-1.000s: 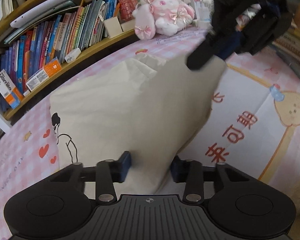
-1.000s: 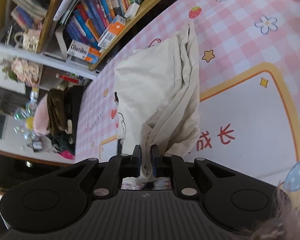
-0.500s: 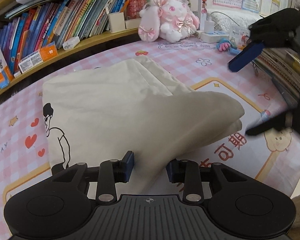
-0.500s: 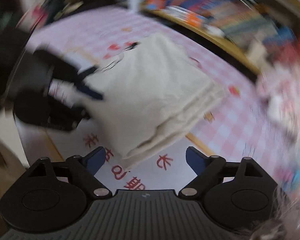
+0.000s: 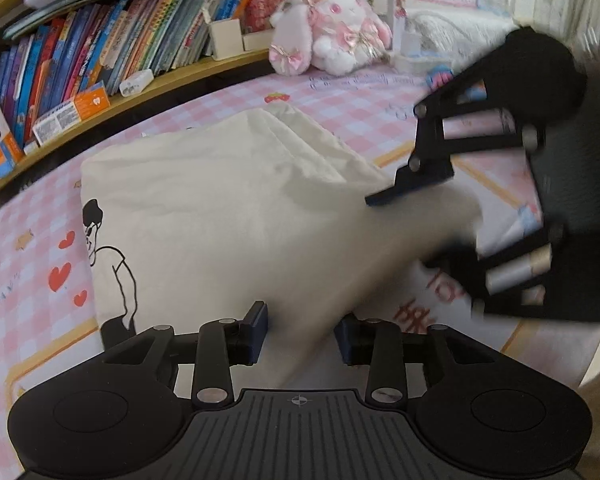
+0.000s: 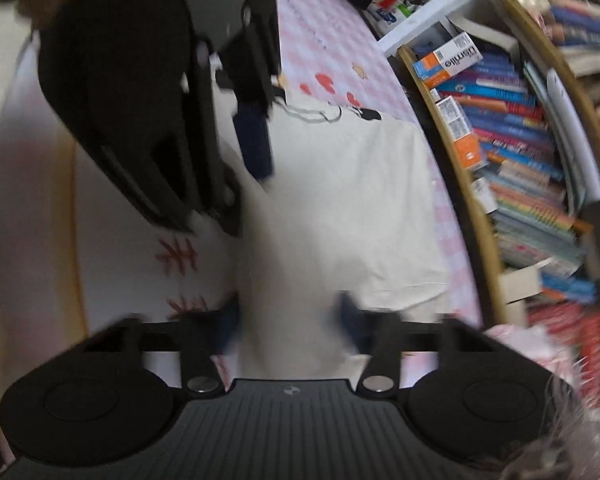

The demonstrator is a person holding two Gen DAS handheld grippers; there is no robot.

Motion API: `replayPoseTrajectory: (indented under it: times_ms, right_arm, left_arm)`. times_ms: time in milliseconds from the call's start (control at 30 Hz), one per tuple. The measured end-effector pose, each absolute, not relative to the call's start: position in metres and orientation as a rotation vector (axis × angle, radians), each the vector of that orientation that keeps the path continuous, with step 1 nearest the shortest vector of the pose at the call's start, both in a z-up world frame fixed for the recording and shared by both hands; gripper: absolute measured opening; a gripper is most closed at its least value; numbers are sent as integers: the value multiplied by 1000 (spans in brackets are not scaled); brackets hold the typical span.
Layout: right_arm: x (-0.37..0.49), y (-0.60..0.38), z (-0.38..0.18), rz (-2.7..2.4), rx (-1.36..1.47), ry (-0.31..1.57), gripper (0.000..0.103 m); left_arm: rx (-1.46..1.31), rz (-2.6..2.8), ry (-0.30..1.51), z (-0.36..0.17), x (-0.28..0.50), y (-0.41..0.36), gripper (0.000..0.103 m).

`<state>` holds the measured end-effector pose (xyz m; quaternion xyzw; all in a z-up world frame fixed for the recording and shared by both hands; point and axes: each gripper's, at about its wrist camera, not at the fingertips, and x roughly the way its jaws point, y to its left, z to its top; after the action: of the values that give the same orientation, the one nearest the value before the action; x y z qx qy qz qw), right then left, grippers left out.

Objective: Fold clothes
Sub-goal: 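Lift the shirt with the right gripper while the left gripper grasps its other end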

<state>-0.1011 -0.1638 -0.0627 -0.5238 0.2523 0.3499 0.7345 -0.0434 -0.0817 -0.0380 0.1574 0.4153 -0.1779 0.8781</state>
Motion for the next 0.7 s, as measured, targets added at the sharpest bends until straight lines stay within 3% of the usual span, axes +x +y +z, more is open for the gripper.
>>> replayPoseTrajectory:
  times_ms: [67, 167, 700]
  right_arm:
    - [-97, -166, -57, 772, -1113, 567, 15]
    - [-92, -168, -44, 771, -1041, 576, 11]
    - [-86, -176, -25, 746, -946, 570, 10]
  left_arm:
    - [404, -352, 859, -41, -50, -86, 37]
    - [471, -329, 849, -45, -57, -86, 37]
    - [529, -152, 793, -54, -67, -39, 36]
